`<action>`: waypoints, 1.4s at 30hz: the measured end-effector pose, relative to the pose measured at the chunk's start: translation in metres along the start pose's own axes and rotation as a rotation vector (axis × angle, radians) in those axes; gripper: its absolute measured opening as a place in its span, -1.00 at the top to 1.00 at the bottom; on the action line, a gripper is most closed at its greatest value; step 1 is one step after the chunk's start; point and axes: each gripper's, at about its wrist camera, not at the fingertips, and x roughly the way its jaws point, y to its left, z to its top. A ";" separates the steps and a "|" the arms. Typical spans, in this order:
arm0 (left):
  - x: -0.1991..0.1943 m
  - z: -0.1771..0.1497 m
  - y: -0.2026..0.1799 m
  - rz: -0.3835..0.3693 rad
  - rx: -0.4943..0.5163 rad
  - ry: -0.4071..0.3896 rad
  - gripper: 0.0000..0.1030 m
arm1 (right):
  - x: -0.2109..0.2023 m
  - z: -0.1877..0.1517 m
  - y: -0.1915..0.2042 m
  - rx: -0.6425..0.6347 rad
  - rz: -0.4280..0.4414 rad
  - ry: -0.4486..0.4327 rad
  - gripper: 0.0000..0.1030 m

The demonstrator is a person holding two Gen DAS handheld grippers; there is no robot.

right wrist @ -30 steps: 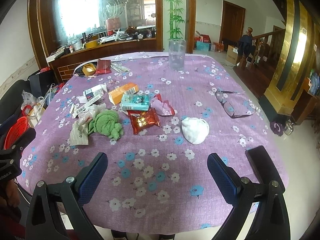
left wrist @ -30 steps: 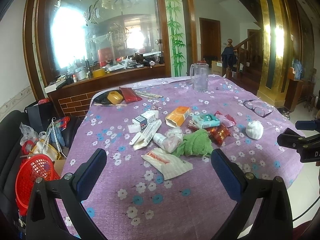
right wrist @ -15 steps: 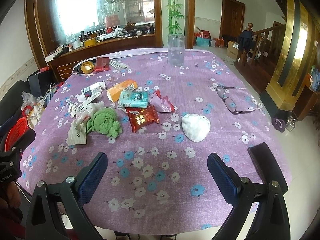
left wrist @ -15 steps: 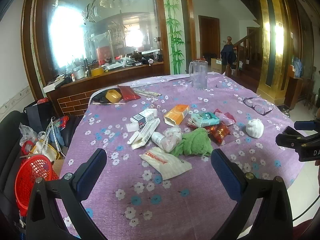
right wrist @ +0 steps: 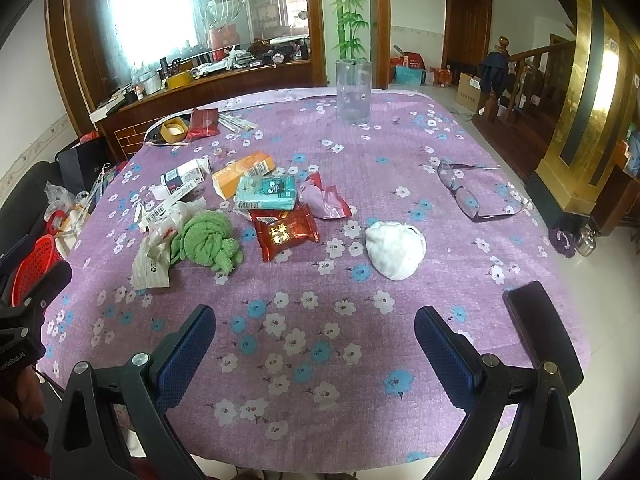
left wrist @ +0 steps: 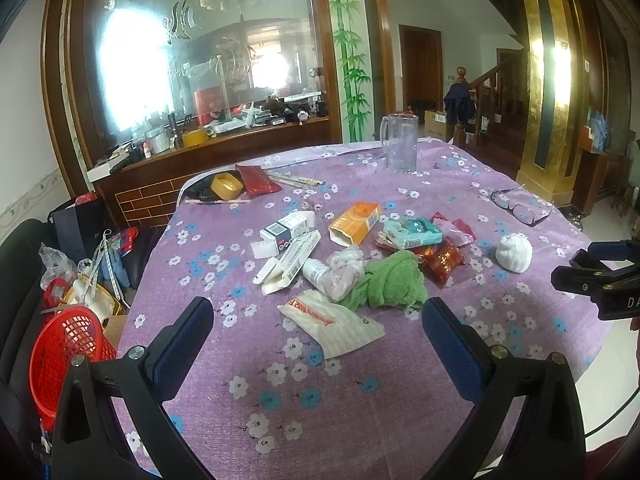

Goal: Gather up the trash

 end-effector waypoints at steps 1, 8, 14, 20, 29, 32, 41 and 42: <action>0.001 0.000 0.000 -0.001 -0.006 0.003 -1.00 | 0.001 0.000 0.000 -0.001 0.001 0.002 -0.95; 0.034 0.003 0.016 -0.038 -0.115 0.118 -1.00 | 0.013 0.006 -0.008 0.021 0.030 0.027 -0.91; 0.095 0.004 0.034 -0.119 -0.283 0.278 -0.98 | 0.031 0.014 -0.037 0.111 0.055 0.072 -0.66; 0.137 0.000 0.026 -0.129 -0.336 0.429 -0.56 | 0.056 0.030 -0.076 0.186 0.072 0.105 -0.48; 0.170 -0.008 0.020 -0.144 -0.377 0.504 -0.03 | 0.115 0.049 -0.103 0.182 0.046 0.166 -0.48; 0.172 -0.012 0.022 -0.129 -0.368 0.506 0.19 | 0.131 0.048 -0.105 0.183 0.038 0.191 -0.42; 0.142 -0.023 0.034 -0.133 -0.396 0.426 0.44 | 0.133 0.047 -0.093 0.145 0.075 0.200 0.42; 0.138 -0.024 0.036 -0.135 -0.410 0.422 0.44 | 0.129 0.046 -0.089 0.141 0.077 0.192 0.43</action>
